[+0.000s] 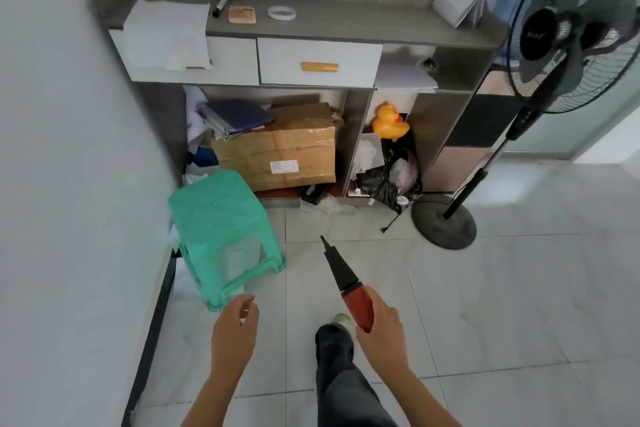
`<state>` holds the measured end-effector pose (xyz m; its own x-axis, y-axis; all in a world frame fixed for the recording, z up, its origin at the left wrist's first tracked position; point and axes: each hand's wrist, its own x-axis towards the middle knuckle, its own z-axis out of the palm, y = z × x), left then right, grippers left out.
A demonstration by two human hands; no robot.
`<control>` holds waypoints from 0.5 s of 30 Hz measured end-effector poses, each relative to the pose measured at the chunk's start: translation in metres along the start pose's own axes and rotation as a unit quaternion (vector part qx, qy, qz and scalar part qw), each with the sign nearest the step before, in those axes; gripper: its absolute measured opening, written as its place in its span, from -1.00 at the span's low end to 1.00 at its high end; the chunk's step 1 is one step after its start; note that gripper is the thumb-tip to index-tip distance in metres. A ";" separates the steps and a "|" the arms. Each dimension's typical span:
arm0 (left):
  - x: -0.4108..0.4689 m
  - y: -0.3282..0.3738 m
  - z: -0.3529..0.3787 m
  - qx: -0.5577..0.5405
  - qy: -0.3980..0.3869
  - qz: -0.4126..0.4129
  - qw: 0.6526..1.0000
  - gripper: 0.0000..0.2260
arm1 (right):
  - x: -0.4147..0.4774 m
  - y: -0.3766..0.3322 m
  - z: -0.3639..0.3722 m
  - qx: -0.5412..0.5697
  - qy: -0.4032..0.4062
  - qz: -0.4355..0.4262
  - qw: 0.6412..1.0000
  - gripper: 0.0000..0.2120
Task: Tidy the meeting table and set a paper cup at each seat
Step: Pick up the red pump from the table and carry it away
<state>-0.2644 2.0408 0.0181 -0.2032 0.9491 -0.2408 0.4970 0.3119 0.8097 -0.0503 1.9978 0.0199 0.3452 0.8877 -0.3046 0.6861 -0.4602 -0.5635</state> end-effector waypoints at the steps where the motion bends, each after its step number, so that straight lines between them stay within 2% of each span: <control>1: 0.021 0.008 0.003 0.000 0.015 -0.003 1.000 -0.78 | 0.022 -0.005 -0.003 -0.001 -0.002 -0.007 1.000 -0.39; 9: 0.162 0.095 0.061 -0.007 0.063 -0.005 0.998 -0.79 | 0.223 -0.047 -0.053 -0.013 0.013 -0.053 0.998 -0.39; 15: 0.245 0.138 0.090 0.020 0.079 -0.009 0.997 -0.79 | 0.326 -0.099 -0.093 -0.026 0.026 -0.126 0.991 -0.41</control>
<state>-0.1696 2.3201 0.0226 -0.3422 0.9249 -0.1654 0.5248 0.3342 0.7829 0.0543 2.3341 0.0480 0.1899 0.9745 -0.1195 0.7865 -0.2238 -0.5755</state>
